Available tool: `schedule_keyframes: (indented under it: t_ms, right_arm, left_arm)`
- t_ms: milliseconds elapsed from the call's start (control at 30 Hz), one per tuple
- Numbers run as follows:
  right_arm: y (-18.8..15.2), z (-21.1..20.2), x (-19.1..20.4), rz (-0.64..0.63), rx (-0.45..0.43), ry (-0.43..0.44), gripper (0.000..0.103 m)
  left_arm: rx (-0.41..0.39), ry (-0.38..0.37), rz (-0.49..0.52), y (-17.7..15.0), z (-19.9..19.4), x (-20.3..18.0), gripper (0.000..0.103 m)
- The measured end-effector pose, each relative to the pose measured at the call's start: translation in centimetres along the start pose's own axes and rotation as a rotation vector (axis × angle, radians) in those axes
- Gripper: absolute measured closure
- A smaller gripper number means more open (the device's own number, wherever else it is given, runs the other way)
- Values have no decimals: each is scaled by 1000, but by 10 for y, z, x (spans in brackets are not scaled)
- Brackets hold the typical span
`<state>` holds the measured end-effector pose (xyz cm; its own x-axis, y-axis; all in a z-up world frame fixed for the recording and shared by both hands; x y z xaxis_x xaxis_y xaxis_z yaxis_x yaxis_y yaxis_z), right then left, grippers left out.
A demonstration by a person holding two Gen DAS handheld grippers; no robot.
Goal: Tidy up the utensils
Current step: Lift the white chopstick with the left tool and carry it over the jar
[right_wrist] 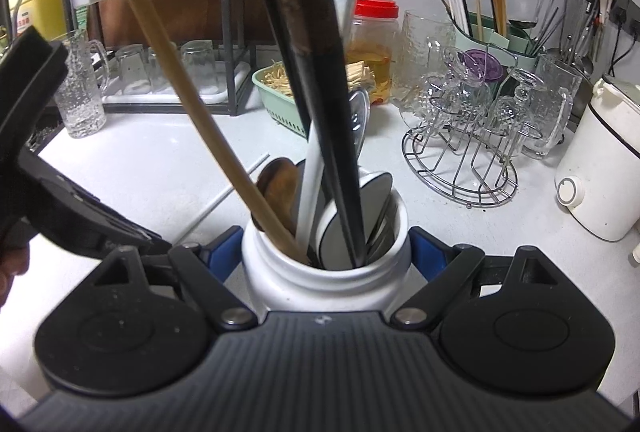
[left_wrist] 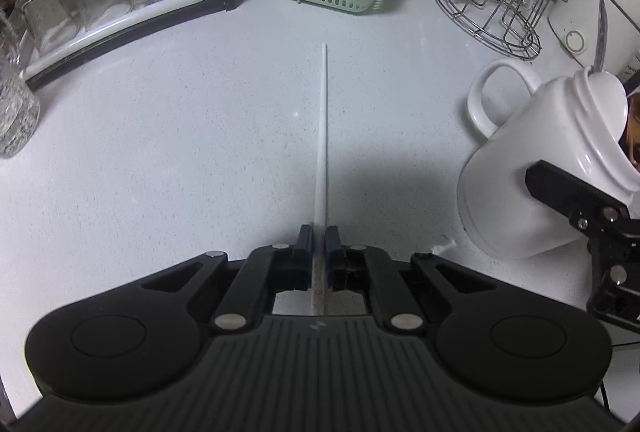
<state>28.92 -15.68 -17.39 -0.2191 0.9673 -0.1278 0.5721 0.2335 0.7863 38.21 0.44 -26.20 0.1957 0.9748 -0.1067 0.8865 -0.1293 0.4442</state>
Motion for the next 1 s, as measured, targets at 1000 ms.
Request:
schedule_keyframes:
  t_ms: [1000]
  right_arm:
    - [-14,-16,-9,-174,-20,215,13]
  left_arm:
    - [72,52,-306,-121,-62,-32,96]
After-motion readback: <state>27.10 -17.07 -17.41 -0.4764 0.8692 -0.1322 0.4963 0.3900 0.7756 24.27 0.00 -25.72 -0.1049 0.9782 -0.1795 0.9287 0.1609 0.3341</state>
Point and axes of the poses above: each gripper's, at about its wrist camera, not at the fingertips, and z roughly the way its jaws point, x to its left, y to its top, the point moved 7 cm from there along z, roughly the way its jaws point, and after that the axes turned 6 degrees about -z, right-handed, at the moved point
